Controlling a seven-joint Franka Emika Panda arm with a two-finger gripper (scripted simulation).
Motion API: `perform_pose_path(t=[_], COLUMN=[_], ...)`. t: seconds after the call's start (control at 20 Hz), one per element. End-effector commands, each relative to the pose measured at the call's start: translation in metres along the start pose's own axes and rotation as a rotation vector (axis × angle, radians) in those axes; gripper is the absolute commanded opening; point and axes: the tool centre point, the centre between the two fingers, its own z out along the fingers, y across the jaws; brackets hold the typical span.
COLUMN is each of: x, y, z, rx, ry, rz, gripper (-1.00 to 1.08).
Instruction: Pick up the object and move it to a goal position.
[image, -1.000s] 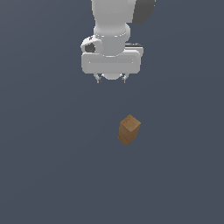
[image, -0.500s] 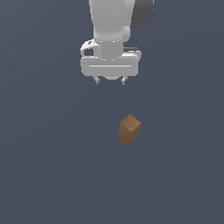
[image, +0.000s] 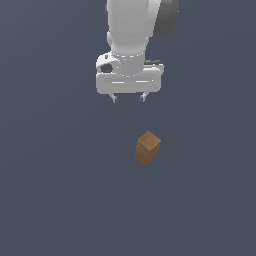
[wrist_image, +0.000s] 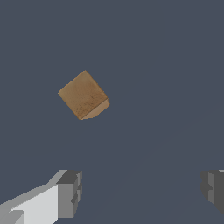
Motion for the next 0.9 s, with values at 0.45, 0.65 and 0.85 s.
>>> perform_pose_path(t=[0.45,0.65,0.85], x=[0.040,0.055,0.066], y=[-0.031,-0.046,-0.058], z=[0.049,0.072,0.091], rx=[-0.015,-0.016,-0.014], ry=[-0.009,-0.012,-0.014], rz=[-0.308,-0.439,-0.542], gripper=[1.00,1.00,1.00])
